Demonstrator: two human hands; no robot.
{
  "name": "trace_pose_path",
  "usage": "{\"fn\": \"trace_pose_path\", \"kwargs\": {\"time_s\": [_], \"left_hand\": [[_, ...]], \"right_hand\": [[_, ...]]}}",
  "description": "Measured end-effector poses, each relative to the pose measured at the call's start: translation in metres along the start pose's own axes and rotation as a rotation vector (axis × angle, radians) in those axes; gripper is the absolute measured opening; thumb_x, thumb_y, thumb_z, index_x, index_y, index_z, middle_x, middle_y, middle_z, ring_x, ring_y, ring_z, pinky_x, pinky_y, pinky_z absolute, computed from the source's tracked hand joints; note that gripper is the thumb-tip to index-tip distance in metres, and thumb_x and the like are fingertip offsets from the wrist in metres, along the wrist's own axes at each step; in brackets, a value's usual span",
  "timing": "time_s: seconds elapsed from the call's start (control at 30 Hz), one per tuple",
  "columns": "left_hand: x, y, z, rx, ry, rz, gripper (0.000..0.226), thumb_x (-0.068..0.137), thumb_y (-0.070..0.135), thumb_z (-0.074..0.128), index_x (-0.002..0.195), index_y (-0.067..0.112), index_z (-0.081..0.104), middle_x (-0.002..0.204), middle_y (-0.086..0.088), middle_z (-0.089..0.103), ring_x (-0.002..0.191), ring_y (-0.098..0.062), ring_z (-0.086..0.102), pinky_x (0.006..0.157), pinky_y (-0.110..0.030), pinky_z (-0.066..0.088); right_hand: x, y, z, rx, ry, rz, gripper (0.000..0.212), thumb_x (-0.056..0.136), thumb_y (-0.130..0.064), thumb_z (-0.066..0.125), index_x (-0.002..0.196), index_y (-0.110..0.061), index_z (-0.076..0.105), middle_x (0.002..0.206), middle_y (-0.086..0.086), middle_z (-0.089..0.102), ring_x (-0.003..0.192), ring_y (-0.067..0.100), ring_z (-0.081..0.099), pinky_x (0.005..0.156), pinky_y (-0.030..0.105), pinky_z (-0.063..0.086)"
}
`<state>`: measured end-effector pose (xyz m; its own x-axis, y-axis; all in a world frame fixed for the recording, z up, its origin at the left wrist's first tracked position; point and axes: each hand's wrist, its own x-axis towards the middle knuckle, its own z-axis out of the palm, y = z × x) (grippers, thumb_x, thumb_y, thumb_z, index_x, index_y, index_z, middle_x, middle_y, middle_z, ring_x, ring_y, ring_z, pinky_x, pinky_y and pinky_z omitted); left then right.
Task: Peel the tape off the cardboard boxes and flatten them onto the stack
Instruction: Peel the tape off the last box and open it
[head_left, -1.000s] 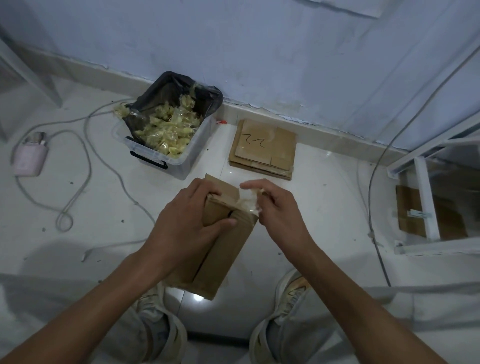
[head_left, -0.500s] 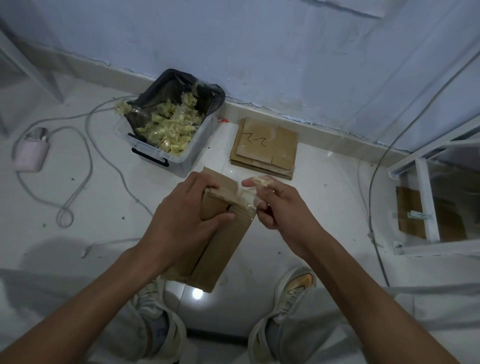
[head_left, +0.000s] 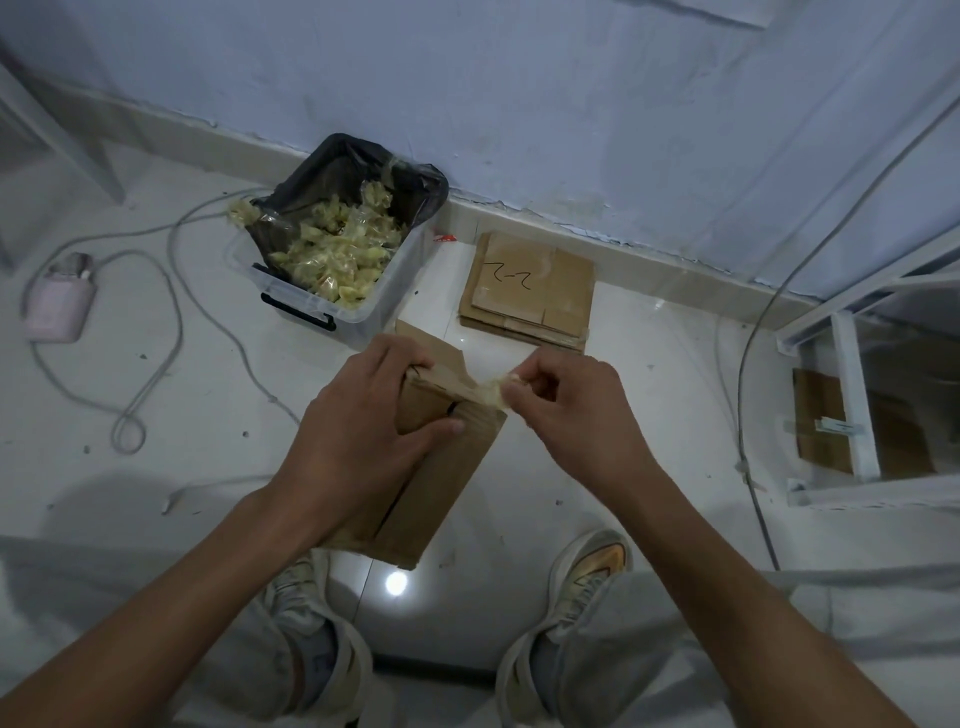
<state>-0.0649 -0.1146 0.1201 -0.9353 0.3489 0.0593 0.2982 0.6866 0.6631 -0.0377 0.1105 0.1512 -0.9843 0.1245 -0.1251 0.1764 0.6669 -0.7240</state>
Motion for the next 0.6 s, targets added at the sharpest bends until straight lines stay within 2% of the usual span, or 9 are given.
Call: {"fn": "trace_pose_path", "kwargs": {"time_s": [0.07,0.13,0.17,0.23,0.3,0.43,0.5,0.6], "left_hand": [[0.0,0.003,0.004,0.043,0.01,0.032,0.054,0.082,0.063,0.068,0.123,0.033,0.049,0.128,0.018,0.047,0.105,-0.007,0.05,0.08,-0.039,0.053],[0.001,0.002,0.004,0.07,0.028,0.045,0.053,0.084,0.061,0.068,0.123,0.032,0.049,0.128,0.017,0.047,0.105,-0.007,0.049,0.078,-0.037,0.052],[0.002,0.0,0.003,0.078,0.038,0.045,0.053,0.084,0.061,0.069,0.123,0.032,0.048,0.128,0.016,0.047,0.104,-0.007,0.049,0.078,-0.038,0.052],[0.003,-0.005,0.001,0.094,0.055,0.027,0.053,0.083,0.061,0.071,0.123,0.033,0.048,0.126,0.016,0.048,0.104,-0.009,0.051,0.077,-0.039,0.053],[0.003,-0.008,0.0,0.09,0.065,0.003,0.054,0.083,0.061,0.072,0.123,0.034,0.047,0.126,0.015,0.049,0.102,-0.01,0.052,0.078,-0.041,0.054],[0.002,-0.006,0.0,0.068,0.05,0.024,0.056,0.082,0.061,0.07,0.125,0.032,0.048,0.13,0.014,0.049,0.106,-0.011,0.053,0.079,-0.037,0.052],[0.002,-0.003,0.001,0.075,0.039,0.057,0.057,0.083,0.061,0.069,0.127,0.03,0.049,0.133,0.013,0.049,0.11,-0.011,0.052,0.08,-0.036,0.052],[0.001,-0.003,0.001,0.105,0.025,0.119,0.059,0.084,0.061,0.068,0.128,0.027,0.05,0.135,0.01,0.05,0.116,-0.012,0.052,0.077,-0.039,0.058]], "right_hand": [[-0.005,-0.002,0.01,-0.37,0.123,-0.186,0.008,0.097,-0.016,0.07,0.09,-0.016,0.066,0.081,-0.005,0.062,0.067,0.013,0.057,0.06,0.029,0.05],[-0.009,0.0,0.021,-0.524,0.192,-0.344,0.008,0.096,-0.01,0.072,0.091,-0.014,0.066,0.084,0.0,0.058,0.065,0.017,0.053,0.056,0.033,0.05],[-0.009,0.001,0.024,-0.475,0.188,-0.365,0.003,0.098,-0.012,0.071,0.096,-0.015,0.07,0.086,0.0,0.059,0.067,0.016,0.054,0.059,0.031,0.05],[-0.005,0.003,0.023,-0.225,0.132,-0.304,0.017,0.104,-0.018,0.063,0.11,-0.02,0.078,0.091,-0.003,0.063,0.075,0.011,0.057,0.069,0.025,0.048],[-0.004,0.002,0.019,0.028,0.032,-0.209,0.024,0.106,-0.019,0.06,0.118,-0.026,0.079,0.091,-0.004,0.067,0.081,0.009,0.06,0.071,0.021,0.047],[0.002,-0.001,-0.003,0.503,-0.285,0.106,0.024,0.103,-0.021,0.066,0.122,-0.031,0.078,0.086,-0.006,0.071,0.077,0.01,0.058,0.071,0.024,0.049],[0.007,0.002,-0.009,0.522,-0.393,0.226,0.023,0.098,-0.029,0.072,0.122,-0.027,0.074,0.082,-0.003,0.067,0.075,0.014,0.055,0.07,0.028,0.048],[0.009,0.002,-0.007,0.416,-0.46,0.246,0.022,0.094,-0.034,0.077,0.112,-0.021,0.073,0.08,0.0,0.06,0.071,0.011,0.052,0.066,0.028,0.044]]}}
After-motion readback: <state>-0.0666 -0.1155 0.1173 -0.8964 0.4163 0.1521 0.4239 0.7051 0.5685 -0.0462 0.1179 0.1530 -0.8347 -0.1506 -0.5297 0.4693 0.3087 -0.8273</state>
